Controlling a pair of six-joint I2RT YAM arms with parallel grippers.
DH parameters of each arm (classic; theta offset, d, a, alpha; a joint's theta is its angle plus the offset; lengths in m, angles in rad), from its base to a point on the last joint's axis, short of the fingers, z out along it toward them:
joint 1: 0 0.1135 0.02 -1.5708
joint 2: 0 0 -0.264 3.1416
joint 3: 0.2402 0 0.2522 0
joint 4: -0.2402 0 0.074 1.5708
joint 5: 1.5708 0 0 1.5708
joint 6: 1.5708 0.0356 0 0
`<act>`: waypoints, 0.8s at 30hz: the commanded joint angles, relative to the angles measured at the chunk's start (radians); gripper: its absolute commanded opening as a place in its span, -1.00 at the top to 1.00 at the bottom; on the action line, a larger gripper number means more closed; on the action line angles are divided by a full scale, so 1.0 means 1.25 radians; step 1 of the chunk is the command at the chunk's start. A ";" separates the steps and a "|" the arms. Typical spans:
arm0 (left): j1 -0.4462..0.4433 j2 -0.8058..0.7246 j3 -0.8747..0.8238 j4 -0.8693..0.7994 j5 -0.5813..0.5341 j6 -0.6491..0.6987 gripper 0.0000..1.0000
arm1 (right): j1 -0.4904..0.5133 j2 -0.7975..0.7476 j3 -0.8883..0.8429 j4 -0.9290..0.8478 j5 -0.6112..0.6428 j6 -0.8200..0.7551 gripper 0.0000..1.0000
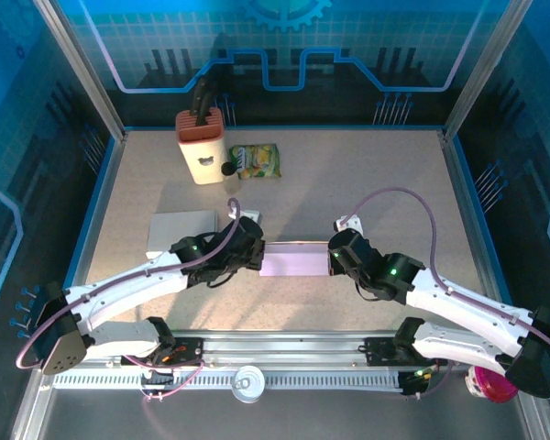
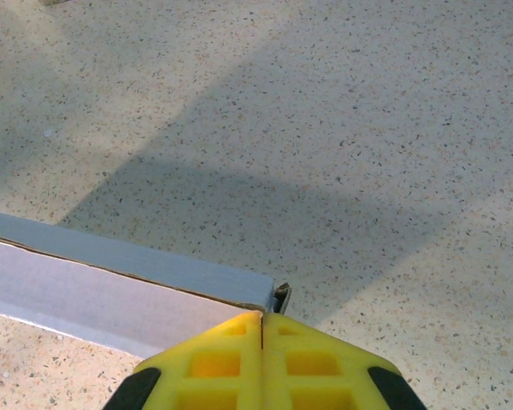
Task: Fold the paper box
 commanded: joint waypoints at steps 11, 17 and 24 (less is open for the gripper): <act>-0.069 -0.025 -0.105 0.071 -0.067 -0.021 0.96 | 0.019 -0.021 -0.003 -0.022 -0.050 0.062 0.95; -0.081 -0.026 -0.127 0.088 -0.085 -0.067 0.97 | 0.019 -0.037 0.001 -0.046 -0.099 0.117 0.66; -0.108 -0.020 -0.137 0.092 -0.124 -0.104 0.97 | 0.017 -0.115 -0.004 -0.052 -0.184 0.242 -0.02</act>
